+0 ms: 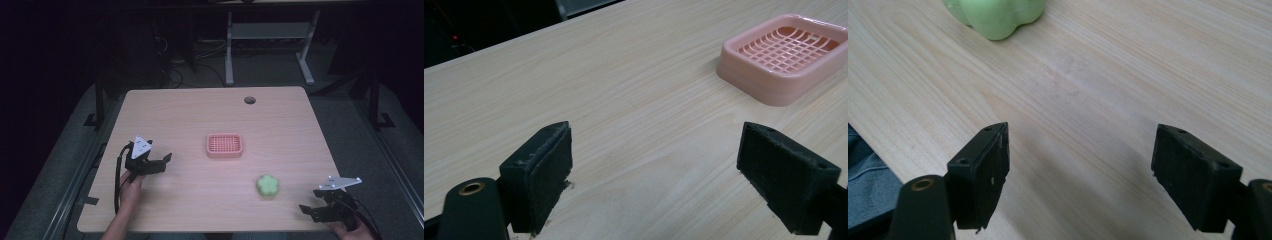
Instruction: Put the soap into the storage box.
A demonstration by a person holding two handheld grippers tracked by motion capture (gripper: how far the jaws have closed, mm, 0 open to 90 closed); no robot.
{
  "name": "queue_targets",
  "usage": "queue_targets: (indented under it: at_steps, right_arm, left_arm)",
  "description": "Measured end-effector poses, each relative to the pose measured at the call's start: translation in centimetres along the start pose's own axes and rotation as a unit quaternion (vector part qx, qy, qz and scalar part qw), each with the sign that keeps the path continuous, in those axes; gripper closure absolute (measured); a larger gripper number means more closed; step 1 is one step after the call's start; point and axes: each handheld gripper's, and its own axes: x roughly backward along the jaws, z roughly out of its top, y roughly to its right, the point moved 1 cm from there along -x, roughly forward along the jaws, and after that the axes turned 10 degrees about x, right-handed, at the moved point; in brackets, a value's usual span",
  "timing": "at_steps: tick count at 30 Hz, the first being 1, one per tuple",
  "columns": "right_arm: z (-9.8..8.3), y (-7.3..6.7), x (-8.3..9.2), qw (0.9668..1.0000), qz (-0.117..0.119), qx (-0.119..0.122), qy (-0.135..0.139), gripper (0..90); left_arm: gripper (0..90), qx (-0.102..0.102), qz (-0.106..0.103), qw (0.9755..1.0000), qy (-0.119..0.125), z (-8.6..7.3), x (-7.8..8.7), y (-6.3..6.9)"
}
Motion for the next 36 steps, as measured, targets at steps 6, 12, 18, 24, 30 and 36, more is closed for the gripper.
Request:
queue_targets:
  at_steps: [6, 12, 18, 24, 30, 36]
  right_arm:
    - [0.8, -0.7, -0.2, 0.9998, 0.006, 0.020, -0.006, 22.6]
    - [2.0, -1.0, -0.3, 0.9992, 0.014, 0.033, -0.016, 22.6]
    - [3.3, -1.1, -0.1, 0.9984, 0.015, 0.049, -0.023, 22.6]
    - [4.6, -1.2, -0.1, 0.9972, 0.021, 0.063, -0.035, 22.6]
    - [5.7, -1.3, -0.1, 0.9962, 0.023, 0.073, -0.041, 22.6]
    - [7.2, -1.4, -0.1, 0.9943, 0.027, 0.090, -0.051, 22.6]
  left_arm:
    - [14.3, 0.001, -0.002, 1.0000, -0.002, -0.1, 0.0, 0.2]
    - [14.3, 0.000, -0.001, 1.0000, 0.000, -0.1, 0.0, 0.2]
    - [14.3, -0.002, -0.001, 1.0000, 0.000, 0.0, 0.0, 0.2]
    - [14.3, 0.001, 0.001, 1.0000, 0.001, 0.0, 0.1, -0.1]
    - [14.3, 0.006, 0.003, 1.0000, 0.002, -0.1, 0.2, -0.2]
    - [14.3, 0.002, 0.002, 1.0000, 0.002, -0.1, 0.2, -0.2]
